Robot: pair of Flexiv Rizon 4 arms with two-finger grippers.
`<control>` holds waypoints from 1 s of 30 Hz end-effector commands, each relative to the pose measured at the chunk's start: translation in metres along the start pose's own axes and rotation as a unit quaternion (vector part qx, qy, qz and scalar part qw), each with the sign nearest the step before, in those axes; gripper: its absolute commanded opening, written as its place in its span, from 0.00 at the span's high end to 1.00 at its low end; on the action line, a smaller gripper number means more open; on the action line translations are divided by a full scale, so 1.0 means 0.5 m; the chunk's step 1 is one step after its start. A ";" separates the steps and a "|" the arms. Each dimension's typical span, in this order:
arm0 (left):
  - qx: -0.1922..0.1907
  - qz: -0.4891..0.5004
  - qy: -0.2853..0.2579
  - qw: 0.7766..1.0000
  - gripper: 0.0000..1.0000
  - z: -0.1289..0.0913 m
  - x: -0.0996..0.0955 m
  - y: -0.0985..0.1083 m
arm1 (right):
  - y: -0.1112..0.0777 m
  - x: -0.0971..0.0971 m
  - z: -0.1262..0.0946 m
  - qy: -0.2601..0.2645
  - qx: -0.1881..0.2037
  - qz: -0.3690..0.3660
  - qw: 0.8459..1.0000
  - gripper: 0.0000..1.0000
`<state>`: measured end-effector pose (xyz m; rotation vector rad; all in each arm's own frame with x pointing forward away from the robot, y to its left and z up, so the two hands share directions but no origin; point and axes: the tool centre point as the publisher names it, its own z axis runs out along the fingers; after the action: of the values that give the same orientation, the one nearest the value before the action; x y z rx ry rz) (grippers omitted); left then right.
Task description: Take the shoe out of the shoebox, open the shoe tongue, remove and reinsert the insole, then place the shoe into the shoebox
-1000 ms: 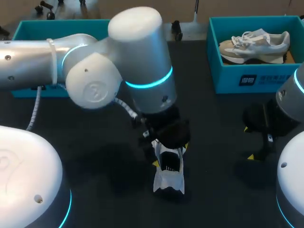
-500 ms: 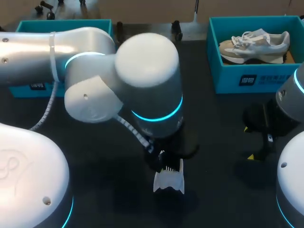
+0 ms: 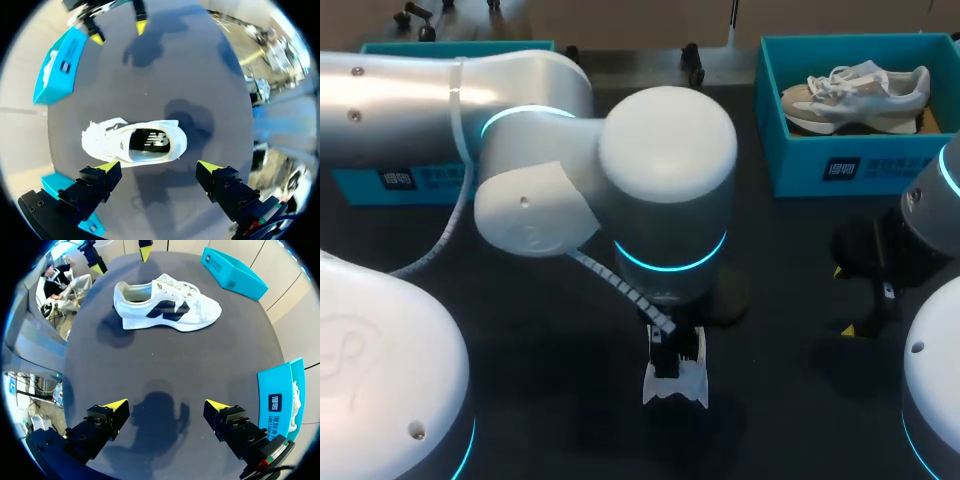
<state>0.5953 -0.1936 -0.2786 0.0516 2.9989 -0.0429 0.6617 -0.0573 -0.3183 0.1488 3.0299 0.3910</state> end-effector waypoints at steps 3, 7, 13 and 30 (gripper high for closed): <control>0.000 -0.022 0.005 1.000 0.00 0.029 0.019 -0.015 | -0.001 0.003 -0.001 -0.001 0.000 0.000 1.000 0.00; 0.019 -0.006 -0.008 1.000 0.00 0.042 0.038 -0.013 | -0.001 0.003 -0.001 -0.001 0.000 0.000 1.000 0.00; 0.017 -0.016 -0.010 1.000 0.00 0.059 0.050 -0.009 | -0.001 0.003 -0.001 -0.001 0.000 0.000 1.000 0.00; 0.025 -0.027 0.041 0.998 0.00 0.128 0.046 -0.018 | -0.001 0.003 -0.001 -0.001 0.000 0.000 1.000 0.00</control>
<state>0.5752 -0.2029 -0.3371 -0.0239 3.0562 -0.1189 0.6617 -0.0573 -0.3183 0.1488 3.0299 0.3910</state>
